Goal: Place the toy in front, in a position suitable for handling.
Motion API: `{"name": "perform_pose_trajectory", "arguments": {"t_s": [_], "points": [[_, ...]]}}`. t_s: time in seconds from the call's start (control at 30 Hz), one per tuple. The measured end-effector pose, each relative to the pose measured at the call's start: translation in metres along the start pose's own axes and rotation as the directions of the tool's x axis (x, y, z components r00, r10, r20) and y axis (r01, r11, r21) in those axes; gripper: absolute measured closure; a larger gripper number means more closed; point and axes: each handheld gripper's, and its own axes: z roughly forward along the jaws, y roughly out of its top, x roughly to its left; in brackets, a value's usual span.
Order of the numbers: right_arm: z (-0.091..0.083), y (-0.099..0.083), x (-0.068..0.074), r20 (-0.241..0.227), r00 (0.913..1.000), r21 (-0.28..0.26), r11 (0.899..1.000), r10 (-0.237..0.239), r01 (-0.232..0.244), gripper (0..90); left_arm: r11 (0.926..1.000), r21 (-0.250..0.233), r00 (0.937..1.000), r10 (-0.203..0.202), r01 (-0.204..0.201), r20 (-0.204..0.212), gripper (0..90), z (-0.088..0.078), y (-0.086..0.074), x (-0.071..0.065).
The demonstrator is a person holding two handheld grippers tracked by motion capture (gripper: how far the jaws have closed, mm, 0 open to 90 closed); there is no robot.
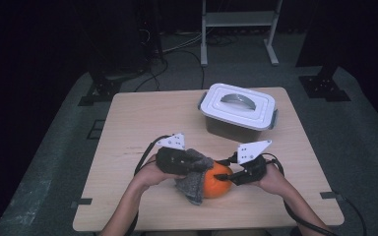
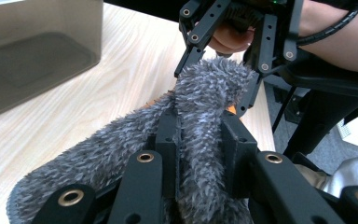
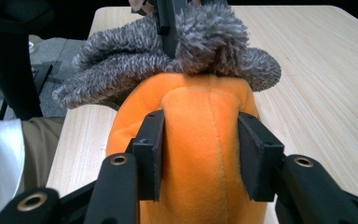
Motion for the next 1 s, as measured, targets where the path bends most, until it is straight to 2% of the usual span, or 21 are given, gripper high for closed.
{"name": "perform_pose_trajectory", "arguments": {"t_s": [0.2,0.4,0.47,0.57,0.63,0.67,0.8,0.93,1.0], "points": [[-0.004,-0.006,-0.002,-0.007,0.9999,-0.017,1.0,0.008,-0.008,55.6,1.0,0.005,0.9999,-0.007,0.007,-0.009,71.8,-0.002,-0.004,0.001],[-0.013,-0.014,-0.004,-0.009,0.9994,-0.03,0.999,0.032,-0.032,55.1,0.9988,0.046,0.9995,-0.014,0.015,-0.027,71.5,-0.004,-0.013,0.005],[-0.015,-0.018,-0.005,-0.009,0.9987,-0.042,0.998,0.05,-0.051,54.6,0.9988,0.046,0.9996,-0.014,0.015,-0.025,71.5,-0.003,-0.012,0.005],[-0.016,-0.016,-0.005,-0.014,0.9973,-0.049,0.996,0.072,-0.073,48.7,0.998,0.063,0.9996,-0.003,0.005,-0.027,71.7,0.0,-0.009,0.005],[-0.017,-0.01,-0.005,-0.02,0.9957,-0.035,0.995,0.09,-0.091,41.5,0.9974,0.073,0.9997,0.003,-0.001,-0.025,71.7,0.002,-0.007,0.005],[-0.016,-0.007,-0.005,-0.025,0.9955,-0.02,0.996,0.092,-0.092,41.6,0.9974,0.072,0.9997,0.004,-0.003,-0.025,71.7,0.002,-0.007,0.005],[-0.013,-0.005,-0.004,-0.015,0.9975,-0.009,0.998,0.07,-0.07,45.9,0.998,0.06,0.9995,0.022,-0.021,-0.023,71.7,0.0,0.001,0.001],[-0.001,0.0,0.001,-0.011,0.9993,-0.02,0.999,0.037,-0.037,48.8,0.9947,0.067,0.9969,0.078,-0.078,-0.01,71.7,0.001,0.018,-0.007],[0.005,0.004,0.004,-0.008,0.9997,-0.023,0.999,0.022,-0.022,49.1,0.9934,0.067,0.9956,0.094,-0.093,-0.008,71.7,0.003,0.024,-0.01]]}}
